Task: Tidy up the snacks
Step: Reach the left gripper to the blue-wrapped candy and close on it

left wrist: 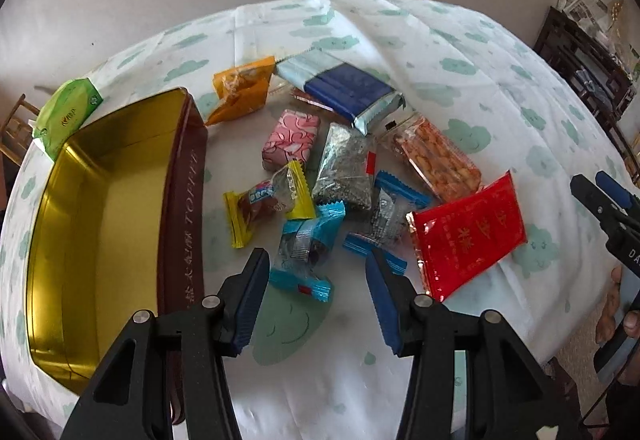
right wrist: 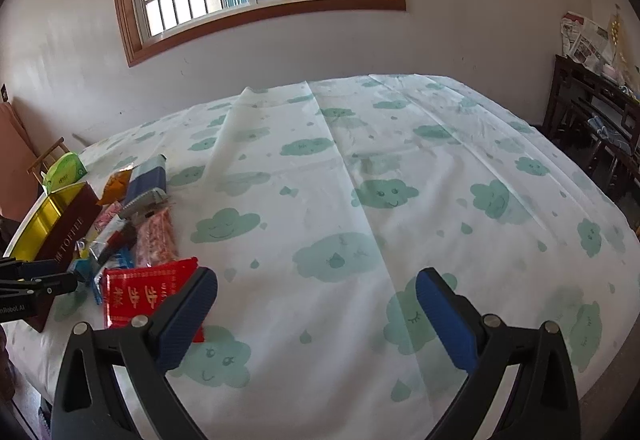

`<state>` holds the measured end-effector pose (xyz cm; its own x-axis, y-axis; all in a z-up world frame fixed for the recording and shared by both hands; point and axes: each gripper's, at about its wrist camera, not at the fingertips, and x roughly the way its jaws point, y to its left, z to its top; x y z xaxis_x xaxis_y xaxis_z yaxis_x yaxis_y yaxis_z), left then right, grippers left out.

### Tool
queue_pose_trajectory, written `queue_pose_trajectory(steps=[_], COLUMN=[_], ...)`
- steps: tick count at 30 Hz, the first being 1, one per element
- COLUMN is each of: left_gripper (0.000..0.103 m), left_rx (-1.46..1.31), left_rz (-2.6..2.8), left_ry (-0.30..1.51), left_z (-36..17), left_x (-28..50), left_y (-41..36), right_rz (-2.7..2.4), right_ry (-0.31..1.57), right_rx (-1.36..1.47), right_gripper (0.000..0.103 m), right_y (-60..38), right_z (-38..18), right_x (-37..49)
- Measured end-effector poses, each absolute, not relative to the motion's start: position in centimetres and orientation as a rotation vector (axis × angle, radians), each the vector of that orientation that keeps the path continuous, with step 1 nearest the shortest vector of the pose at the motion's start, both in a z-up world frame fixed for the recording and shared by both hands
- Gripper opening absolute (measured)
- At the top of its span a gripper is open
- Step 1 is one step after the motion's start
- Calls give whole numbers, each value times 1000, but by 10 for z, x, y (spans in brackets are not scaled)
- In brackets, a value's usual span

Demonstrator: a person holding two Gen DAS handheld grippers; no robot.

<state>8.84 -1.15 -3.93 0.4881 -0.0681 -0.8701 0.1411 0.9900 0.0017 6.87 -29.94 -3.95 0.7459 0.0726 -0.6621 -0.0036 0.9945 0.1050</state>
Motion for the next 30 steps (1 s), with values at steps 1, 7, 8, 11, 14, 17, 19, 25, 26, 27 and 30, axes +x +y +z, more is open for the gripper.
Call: queue_pose_trajectory(steps=[1, 7, 8, 11, 14, 17, 19, 25, 26, 27, 30], left_gripper=[45, 25, 24, 23, 15, 12, 12, 16, 18, 25, 42], left_rx=[76, 45, 41, 33, 25, 6, -12, 24, 31, 39, 67], left_rz=[-128, -148, -157, -160, -151, -136, -146, -171, -170, -181, -172], left_ry=[1060, 1072, 1070, 1060, 1044, 1035, 1032, 1063, 1061, 1065, 1057], left_z=[-41, -47, -47, -47, -43, -38, -35, -42, -42, -42, -44], left_x=[90, 96, 96, 95, 87, 80, 75, 74, 74, 74, 78], left_y=[-11, -3, -2, 0, -2, -3, -3, -8, -9, -10, -11], right_rz=[41, 35, 35, 33, 27, 27, 49, 52, 51, 51, 52], right_ry=[732, 743, 745, 753, 763, 765, 766, 773, 776, 777, 783], right_rx=[100, 95, 92, 85, 84, 79, 70, 26, 29, 32, 36], right_gripper=[102, 102, 102, 102, 102, 102, 102, 102, 102, 102, 102], right_y=[-300, -299, -298, -297, -297, -296, -293, -285, -286, -287, -288], right_z=[-41, -46, -47, -50, -51, -50, -50, -55, -56, -57, -59], right_x=[70, 76, 78, 82, 89, 91, 90, 86, 87, 87, 88])
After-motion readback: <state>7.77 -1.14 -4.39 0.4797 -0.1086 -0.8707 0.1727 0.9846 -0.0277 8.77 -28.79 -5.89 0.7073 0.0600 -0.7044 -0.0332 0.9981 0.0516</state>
